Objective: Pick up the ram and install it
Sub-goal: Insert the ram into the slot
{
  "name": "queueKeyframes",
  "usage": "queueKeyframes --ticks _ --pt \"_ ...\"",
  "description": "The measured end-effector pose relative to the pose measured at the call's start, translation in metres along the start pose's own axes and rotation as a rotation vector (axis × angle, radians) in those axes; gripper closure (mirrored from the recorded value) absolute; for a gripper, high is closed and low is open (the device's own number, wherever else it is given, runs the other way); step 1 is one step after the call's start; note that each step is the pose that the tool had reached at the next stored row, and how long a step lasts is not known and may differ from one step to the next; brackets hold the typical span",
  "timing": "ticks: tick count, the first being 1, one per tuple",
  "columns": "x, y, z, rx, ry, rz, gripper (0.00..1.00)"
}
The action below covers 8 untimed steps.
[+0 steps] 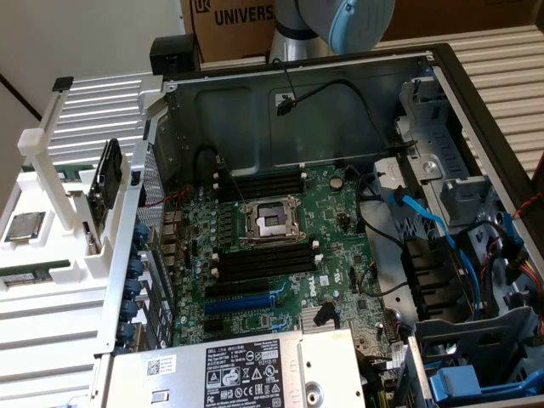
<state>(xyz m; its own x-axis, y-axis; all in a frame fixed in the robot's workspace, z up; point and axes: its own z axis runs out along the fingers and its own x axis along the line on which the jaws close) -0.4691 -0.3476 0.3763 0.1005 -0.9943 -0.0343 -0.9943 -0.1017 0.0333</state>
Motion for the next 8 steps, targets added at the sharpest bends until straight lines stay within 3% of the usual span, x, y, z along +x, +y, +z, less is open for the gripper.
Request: queueKeyframes --ticks 8 --pt "0.000 0.0055 0.0184 0.0013 0.0002 0.000 0.90"
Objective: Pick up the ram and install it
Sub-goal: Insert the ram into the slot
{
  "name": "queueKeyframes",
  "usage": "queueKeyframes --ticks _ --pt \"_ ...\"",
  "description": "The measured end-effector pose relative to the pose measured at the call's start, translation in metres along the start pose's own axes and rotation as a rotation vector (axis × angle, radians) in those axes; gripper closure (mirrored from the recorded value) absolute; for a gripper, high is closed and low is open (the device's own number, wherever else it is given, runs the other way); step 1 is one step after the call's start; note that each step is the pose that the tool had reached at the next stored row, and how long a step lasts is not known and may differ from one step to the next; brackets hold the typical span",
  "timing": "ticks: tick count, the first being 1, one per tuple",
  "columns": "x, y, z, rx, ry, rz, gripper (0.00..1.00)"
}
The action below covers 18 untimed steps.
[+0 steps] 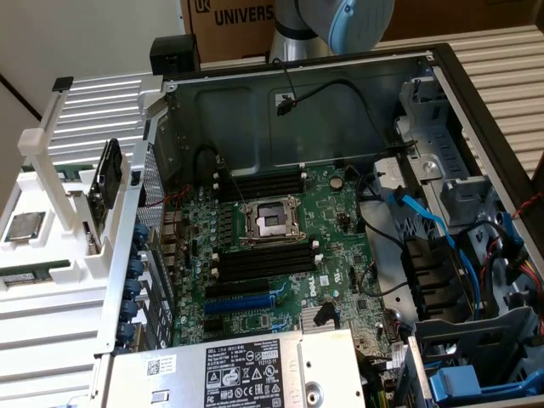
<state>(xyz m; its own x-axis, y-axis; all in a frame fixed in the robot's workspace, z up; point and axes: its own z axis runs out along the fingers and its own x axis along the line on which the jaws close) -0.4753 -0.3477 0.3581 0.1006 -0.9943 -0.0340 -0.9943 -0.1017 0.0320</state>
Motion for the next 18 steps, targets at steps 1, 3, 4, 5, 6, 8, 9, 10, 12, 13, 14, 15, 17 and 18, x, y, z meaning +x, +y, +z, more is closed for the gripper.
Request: queueKeyframes --ticks 1,3,4,5,6,8,9,10,12,13,14,15,17,18 --pt "0.000 0.0003 0.0018 0.0000 0.0000 0.000 0.90" --pt "0.000 0.0006 0.0055 0.0000 0.0000 0.000 0.90" --pt "0.000 0.0007 0.0073 0.0000 0.0000 0.000 0.90" --pt "0.000 0.0008 0.0091 -0.0001 0.0001 0.000 0.90" --pt "0.000 0.0009 0.0109 -0.0001 0.0000 0.000 0.90" --pt "0.001 0.0010 0.0146 0.0000 0.0000 0.000 0.90" --pt "0.001 0.0010 0.0163 -0.0002 0.0001 0.000 0.90" --pt "0.002 0.0011 0.0182 -0.0001 0.0000 0.000 0.90" --pt "0.003 0.0014 0.0218 -0.0001 0.0001 0.000 0.90" --pt "0.003 0.0015 0.0236 -0.0001 0.0001 0.000 0.90" --pt "0.004 0.0017 0.0255 0.0000 0.0000 -0.001 0.90" --pt "0.004 0.0019 0.0273 0.0000 0.0000 -0.001 0.90" --pt "0.006 0.0023 0.0309 -0.0001 0.0001 -0.001 0.90" --pt "0.007 0.0026 0.0327 -0.0001 0.0001 -0.001 0.90"
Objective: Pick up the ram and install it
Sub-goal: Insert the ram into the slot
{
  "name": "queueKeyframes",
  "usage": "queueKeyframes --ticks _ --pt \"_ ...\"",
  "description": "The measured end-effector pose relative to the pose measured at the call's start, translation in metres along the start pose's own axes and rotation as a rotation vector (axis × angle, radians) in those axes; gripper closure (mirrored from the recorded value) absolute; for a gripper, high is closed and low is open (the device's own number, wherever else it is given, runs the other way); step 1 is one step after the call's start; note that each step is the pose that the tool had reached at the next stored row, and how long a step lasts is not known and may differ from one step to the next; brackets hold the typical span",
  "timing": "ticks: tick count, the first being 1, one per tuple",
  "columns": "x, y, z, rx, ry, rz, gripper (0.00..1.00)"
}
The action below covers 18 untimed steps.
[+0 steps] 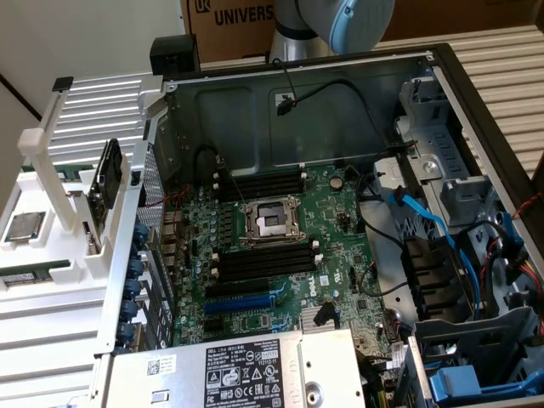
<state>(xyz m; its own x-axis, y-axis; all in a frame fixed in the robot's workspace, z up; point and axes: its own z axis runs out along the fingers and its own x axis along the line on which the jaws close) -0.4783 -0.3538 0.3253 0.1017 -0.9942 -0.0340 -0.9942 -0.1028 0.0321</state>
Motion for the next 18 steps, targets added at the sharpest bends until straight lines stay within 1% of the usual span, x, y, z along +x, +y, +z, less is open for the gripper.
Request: queueKeyframes --ticks 9,10,13,18 --pt "0.012 0.0030 0.0160 0.0000 0.0001 -0.002 0.90" --pt "0.019 0.0041 0.0232 0.0008 0.0001 -0.003 0.90" --pt "0.025 0.0044 0.0287 0.0009 0.0001 -0.003 0.90" --pt "0.029 0.0037 0.0375 0.0006 0.0002 -0.003 0.90"
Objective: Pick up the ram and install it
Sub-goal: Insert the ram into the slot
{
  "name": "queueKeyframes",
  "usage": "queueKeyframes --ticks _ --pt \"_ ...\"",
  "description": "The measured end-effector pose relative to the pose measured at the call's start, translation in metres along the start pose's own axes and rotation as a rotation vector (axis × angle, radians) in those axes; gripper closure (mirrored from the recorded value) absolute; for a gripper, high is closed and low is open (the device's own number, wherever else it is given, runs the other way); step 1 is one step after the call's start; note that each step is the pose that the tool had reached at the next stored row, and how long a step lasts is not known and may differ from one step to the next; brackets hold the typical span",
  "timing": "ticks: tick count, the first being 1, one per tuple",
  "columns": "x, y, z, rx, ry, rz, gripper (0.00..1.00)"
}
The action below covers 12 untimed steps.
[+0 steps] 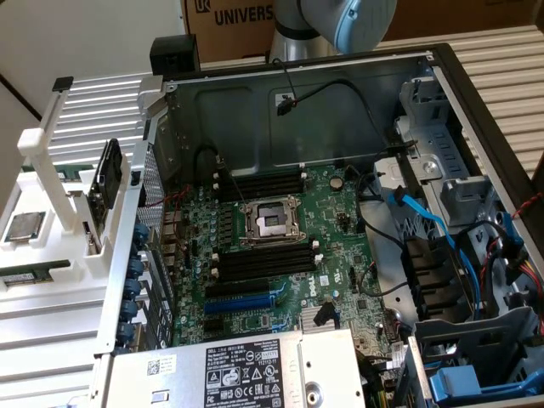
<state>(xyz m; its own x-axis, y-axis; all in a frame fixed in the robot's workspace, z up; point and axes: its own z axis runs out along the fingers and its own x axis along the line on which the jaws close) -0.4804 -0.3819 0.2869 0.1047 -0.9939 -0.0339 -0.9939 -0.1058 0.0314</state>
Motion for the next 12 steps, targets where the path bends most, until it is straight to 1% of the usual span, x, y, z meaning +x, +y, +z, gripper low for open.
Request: queueKeyframes --ticks 6,12 --pt "0.003 -0.0041 0.0108 -0.0001 0.0001 -0.001 0.90" --pt "0.005 -0.0122 0.0216 0.0001 0.0000 -0.001 0.90"
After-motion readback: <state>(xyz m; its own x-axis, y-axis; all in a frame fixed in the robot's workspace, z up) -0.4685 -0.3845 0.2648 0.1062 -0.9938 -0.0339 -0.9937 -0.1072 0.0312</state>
